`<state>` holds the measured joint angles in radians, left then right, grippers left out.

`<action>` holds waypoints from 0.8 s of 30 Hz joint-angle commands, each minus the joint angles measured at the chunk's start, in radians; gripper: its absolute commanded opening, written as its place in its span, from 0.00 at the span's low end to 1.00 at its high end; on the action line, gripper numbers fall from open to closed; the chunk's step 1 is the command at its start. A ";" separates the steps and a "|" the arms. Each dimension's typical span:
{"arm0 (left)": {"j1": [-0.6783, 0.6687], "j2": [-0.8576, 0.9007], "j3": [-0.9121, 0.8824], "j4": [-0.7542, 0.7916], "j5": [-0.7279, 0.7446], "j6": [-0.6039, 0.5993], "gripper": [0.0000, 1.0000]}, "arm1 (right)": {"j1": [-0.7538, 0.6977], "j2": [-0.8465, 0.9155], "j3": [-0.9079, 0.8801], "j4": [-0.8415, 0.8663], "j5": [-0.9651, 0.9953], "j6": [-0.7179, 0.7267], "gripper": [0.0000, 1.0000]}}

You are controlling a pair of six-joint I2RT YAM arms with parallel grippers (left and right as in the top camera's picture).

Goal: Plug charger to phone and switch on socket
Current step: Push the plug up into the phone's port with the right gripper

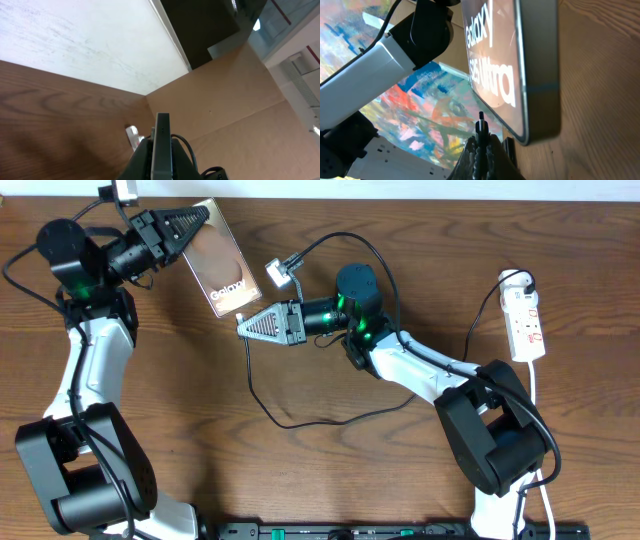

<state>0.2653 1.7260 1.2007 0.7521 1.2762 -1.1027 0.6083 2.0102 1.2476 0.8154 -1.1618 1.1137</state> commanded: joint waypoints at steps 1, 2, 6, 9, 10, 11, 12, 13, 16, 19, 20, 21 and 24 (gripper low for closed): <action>0.000 -0.014 -0.003 0.008 0.033 -0.010 0.08 | 0.001 0.005 0.007 0.003 -0.011 -0.016 0.01; 0.000 -0.014 -0.003 0.008 0.043 -0.010 0.07 | 0.002 0.005 0.007 0.003 -0.011 -0.016 0.01; 0.000 -0.014 -0.003 0.008 0.086 -0.010 0.08 | 0.001 0.005 0.007 0.003 -0.011 -0.020 0.01; 0.000 -0.014 -0.003 0.008 0.092 -0.018 0.07 | 0.001 0.005 0.007 0.003 -0.011 -0.020 0.01; 0.000 -0.014 -0.003 0.008 0.095 -0.027 0.07 | 0.001 0.005 0.007 0.003 -0.011 -0.020 0.01; 0.000 -0.014 -0.003 0.008 0.097 -0.032 0.07 | 0.001 0.005 0.007 0.003 -0.011 -0.020 0.01; 0.000 -0.014 -0.003 0.008 0.097 -0.036 0.07 | 0.001 0.005 0.007 0.003 -0.011 -0.020 0.01; 0.000 -0.014 -0.003 0.008 0.096 -0.040 0.07 | 0.001 0.005 0.007 0.003 -0.011 -0.020 0.01; 0.000 -0.014 -0.003 0.008 0.085 -0.068 0.07 | 0.001 0.005 0.007 0.003 -0.007 -0.020 0.01; 0.000 -0.014 -0.003 0.008 0.082 -0.077 0.08 | 0.001 0.005 0.007 0.003 -0.004 -0.019 0.01; 0.000 -0.014 -0.003 0.008 0.082 -0.077 0.07 | 0.001 0.005 0.007 0.003 -0.004 -0.019 0.01; 0.000 -0.014 -0.003 0.008 0.082 -0.076 0.07 | 0.001 0.005 0.007 0.003 -0.004 -0.019 0.01; 0.000 -0.014 -0.003 0.008 0.092 -0.039 0.07 | 0.001 0.005 0.007 0.003 -0.004 -0.019 0.01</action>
<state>0.2653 1.7260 1.2007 0.7521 1.3434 -1.1545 0.6083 2.0102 1.2476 0.8154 -1.1736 1.1133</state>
